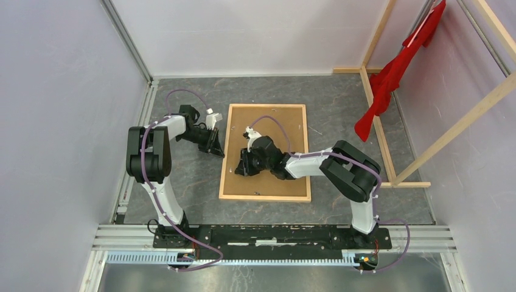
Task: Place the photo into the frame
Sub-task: Install the photo frame at the center of the board.
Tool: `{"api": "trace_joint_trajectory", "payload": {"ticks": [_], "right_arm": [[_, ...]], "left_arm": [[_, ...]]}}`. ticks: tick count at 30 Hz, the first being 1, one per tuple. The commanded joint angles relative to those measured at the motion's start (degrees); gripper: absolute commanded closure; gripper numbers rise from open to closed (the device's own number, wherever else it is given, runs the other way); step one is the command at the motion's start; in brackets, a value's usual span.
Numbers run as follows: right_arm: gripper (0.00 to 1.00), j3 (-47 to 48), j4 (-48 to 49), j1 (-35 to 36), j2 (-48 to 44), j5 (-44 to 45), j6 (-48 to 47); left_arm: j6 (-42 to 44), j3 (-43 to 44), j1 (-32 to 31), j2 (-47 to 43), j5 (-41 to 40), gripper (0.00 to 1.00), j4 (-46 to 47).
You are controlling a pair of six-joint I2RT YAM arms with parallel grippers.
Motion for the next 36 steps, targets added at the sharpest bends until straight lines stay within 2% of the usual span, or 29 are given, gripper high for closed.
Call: {"api": "trace_joint_trajectory", "payload": {"ticks": [1, 7, 36], "right_arm": [[0.72, 3.3, 2.6, 0.3, 1.9, -0.7, 0.5], [0.75, 4.5, 2.7, 0.3, 3.9, -0.9, 1.0], [0.84, 6.0, 4.4, 0.6, 7.5, -3.4, 3.5]], "left_arm": [[3.2, -0.1, -0.2, 1.4, -2.0, 0.77, 1.1], [3.4, -0.5, -0.2, 1.2, -2.3, 0.84, 1.3], [3.4, 0.0, -0.1, 1.8, -4.0, 0.87, 1.3]]}}
